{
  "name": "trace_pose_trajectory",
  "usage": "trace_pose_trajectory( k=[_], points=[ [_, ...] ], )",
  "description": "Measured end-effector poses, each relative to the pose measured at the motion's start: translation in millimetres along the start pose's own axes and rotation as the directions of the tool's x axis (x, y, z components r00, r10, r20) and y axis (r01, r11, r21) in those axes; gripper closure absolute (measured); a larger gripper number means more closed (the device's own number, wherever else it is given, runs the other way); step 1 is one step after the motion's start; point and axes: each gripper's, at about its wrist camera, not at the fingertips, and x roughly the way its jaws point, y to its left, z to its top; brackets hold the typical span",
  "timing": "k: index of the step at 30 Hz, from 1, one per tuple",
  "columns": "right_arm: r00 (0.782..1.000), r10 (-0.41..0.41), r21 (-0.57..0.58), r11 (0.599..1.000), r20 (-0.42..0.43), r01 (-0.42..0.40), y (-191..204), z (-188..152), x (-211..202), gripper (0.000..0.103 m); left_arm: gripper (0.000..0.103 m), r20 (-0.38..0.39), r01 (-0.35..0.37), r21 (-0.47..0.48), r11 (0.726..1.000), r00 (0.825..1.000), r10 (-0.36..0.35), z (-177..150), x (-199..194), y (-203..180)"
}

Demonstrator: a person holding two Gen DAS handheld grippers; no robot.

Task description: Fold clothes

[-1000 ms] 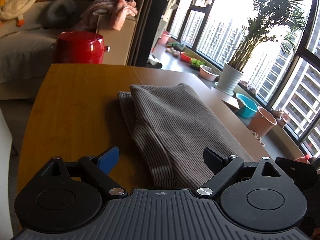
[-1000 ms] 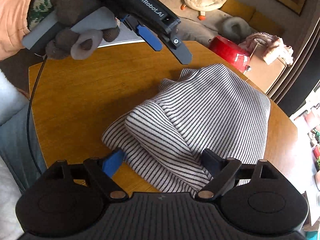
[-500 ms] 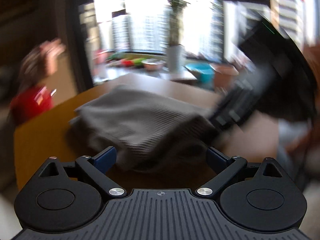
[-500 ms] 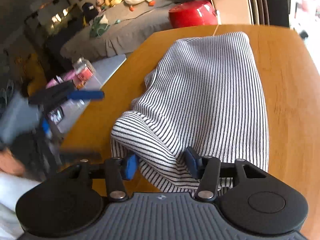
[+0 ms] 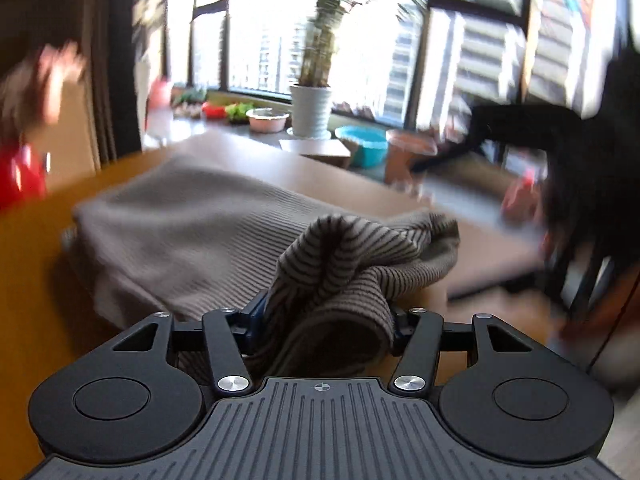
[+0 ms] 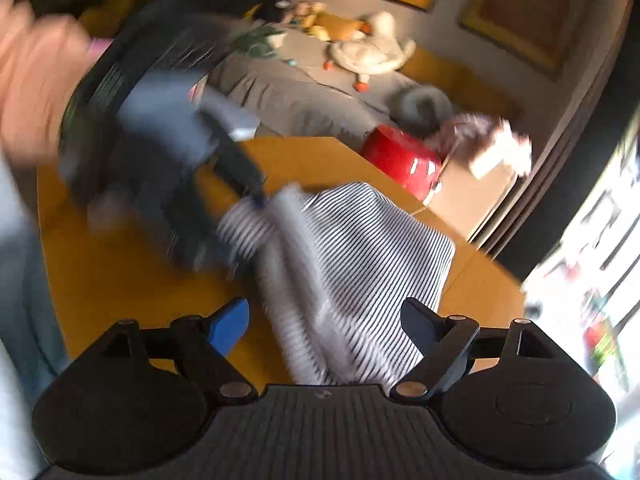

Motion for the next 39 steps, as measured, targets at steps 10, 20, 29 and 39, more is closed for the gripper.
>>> trace_pose_trajectory(
  k=[10,20,29,39],
  points=[
    [1.000,0.013,0.045,0.999,-0.017,-0.012,10.8,8.9,37.4,0.077,0.024,0.108,0.024,-0.202,0.979,0.994,-0.003,-1.9,-62.2,32.3],
    [0.989,0.149,0.029,0.989,-0.010,-0.148,-16.6,49.3,-44.1,0.078,0.049,0.049,-0.085,-0.433,0.897,0.992,0.118,21.5,-11.4,86.4],
    [0.967,0.253,0.180,0.951,0.011,-0.251,-112.2,101.0,55.7,0.077,0.058,-0.061,-0.086,-0.449,0.889,0.996,0.066,11.5,20.5,108.0],
    [0.927,0.375,0.498,0.806,-0.011,-0.320,-161.8,43.4,170.1,0.042,0.063,-0.075,-0.117,-0.496,0.860,0.993,0.091,11.0,8.9,132.7]
  ],
)
